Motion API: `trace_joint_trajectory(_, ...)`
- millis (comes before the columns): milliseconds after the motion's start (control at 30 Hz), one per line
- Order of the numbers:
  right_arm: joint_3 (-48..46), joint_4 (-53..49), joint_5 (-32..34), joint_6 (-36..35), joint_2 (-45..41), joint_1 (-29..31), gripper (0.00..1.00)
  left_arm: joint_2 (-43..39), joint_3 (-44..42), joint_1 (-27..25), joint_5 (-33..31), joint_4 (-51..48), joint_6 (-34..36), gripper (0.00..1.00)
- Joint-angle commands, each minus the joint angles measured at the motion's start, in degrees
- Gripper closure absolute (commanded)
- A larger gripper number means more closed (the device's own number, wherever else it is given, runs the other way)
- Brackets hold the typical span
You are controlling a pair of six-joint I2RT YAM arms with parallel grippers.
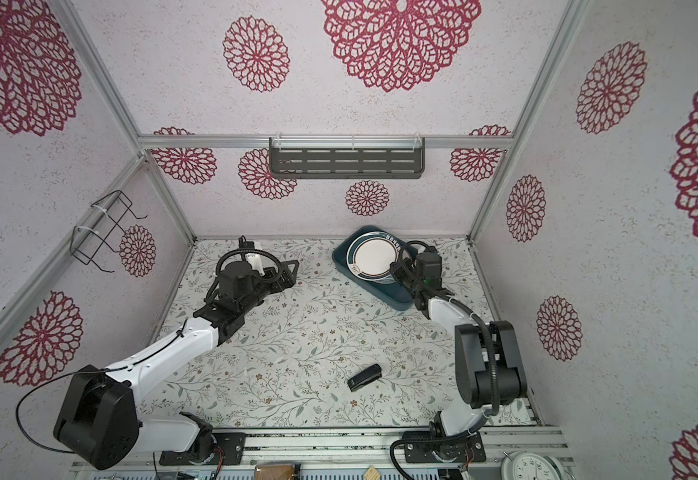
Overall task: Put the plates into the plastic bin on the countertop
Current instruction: 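Lower the plate flat onto the stack with the right gripper while the left releases, then open the right gripper over the stack and lift away from the bin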
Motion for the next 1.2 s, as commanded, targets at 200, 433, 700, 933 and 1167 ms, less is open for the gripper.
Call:
trace_joint_trajectory(200,10.2,0.7,1.7,0.9,10.3,-2.9,1.0,0.7,0.6,-0.9,-3.6,3.5,1.1,0.03)
trace_joint_trajectory(433,13.3,0.4,2.1,1.7,14.2,-4.0,1.0,1.7,1.9,-0.9,-4.1,2.2,2.0,0.03)
trace_joint_trajectory(700,14.6,-1.6,4.0,1.9,16.6,-4.5,1.0,3.7,3.8,-0.9,-1.9,2.8,0.8,0.03)
trace_joint_trajectory(933,16.3,-4.9,4.1,0.4,17.7,-4.5,0.81,3.5,3.6,-0.8,-1.3,3.1,-0.4,0.03)
trace_joint_trajectory(1167,17.1,-11.6,6.7,-2.7,16.0,-4.4,0.62,2.4,3.7,-0.8,0.1,0.6,-0.1,0.03)
